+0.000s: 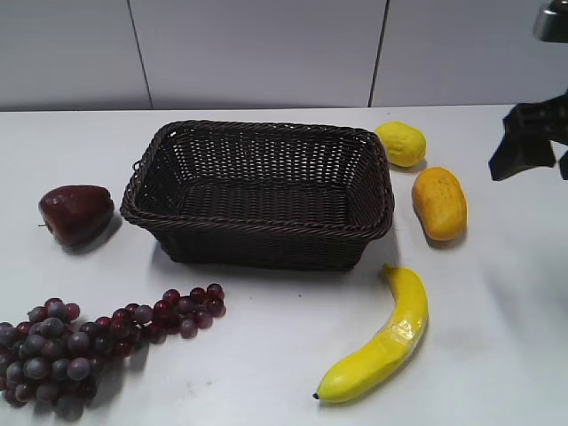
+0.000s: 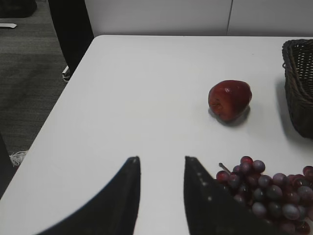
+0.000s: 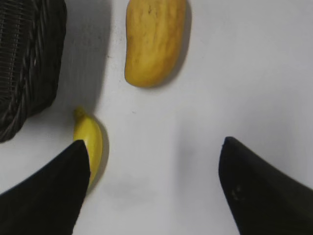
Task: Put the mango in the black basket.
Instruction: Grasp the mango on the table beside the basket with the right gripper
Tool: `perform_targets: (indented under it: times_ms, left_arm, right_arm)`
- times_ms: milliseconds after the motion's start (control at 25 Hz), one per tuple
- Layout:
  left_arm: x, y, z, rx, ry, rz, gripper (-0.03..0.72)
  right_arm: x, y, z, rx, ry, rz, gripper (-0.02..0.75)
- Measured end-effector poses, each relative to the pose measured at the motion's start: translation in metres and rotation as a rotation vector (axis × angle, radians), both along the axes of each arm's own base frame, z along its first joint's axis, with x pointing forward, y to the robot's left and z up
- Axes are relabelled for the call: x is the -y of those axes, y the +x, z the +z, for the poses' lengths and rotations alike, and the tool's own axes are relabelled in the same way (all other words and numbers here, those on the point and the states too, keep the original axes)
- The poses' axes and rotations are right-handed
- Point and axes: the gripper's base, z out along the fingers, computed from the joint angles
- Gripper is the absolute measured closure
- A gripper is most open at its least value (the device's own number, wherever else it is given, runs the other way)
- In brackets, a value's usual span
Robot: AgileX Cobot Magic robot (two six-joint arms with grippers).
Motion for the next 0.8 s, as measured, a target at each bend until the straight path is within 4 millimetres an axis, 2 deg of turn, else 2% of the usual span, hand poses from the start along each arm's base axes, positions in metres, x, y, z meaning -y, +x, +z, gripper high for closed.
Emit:
perform_targets:
  times_ms: [160, 400, 560, 800]
  left_arm:
    - [0.0, 0.0, 0.0, 0.0, 0.0, 0.0, 0.448]
    - [0.0, 0.0, 0.0, 0.0, 0.0, 0.0, 0.448]
    - [0.0, 0.0, 0.0, 0.0, 0.0, 0.0, 0.448]
    - [0.0, 0.0, 0.0, 0.0, 0.0, 0.0, 0.448]
  right_arm:
    - [-0.012, 0.042, -0.023, -0.064, 0.009, 0.003, 0.12]
    - [-0.035, 0.088, -0.07, -0.167, 0.004, 0.017, 0.134]
    - [-0.038, 0.109, -0.097, -0.226, -0.033, -0.015, 0.141]
    - [-0.037, 0.126, -0.122, -0.268, -0.083, -0.044, 0.141]
